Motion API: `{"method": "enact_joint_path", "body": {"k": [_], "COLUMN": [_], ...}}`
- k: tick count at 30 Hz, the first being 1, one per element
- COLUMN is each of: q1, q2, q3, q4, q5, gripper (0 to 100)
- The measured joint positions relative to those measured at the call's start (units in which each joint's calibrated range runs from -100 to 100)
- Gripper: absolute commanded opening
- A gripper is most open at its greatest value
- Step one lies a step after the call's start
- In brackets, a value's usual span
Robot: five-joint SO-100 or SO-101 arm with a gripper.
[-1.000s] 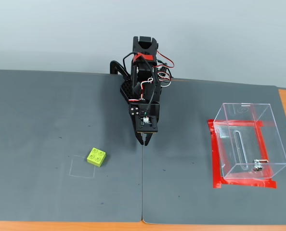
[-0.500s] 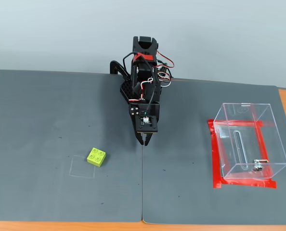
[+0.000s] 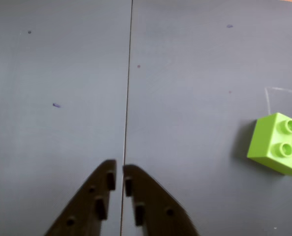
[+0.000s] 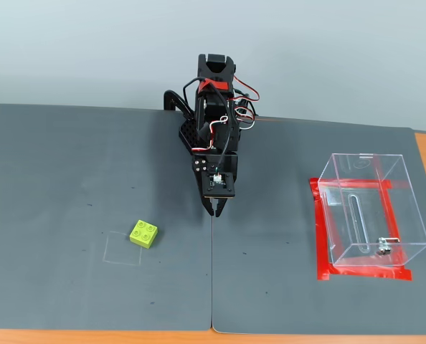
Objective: Pick the green lego block and place it into the transparent box
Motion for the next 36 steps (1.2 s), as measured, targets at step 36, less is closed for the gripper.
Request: {"method": "enact_joint_path", "body": {"k": [36], "q1": [7.3], "q2": [21.5], "q3": [-28.4], "q4": [14.1], "q5": [-0.1], "gripper": [2]}}
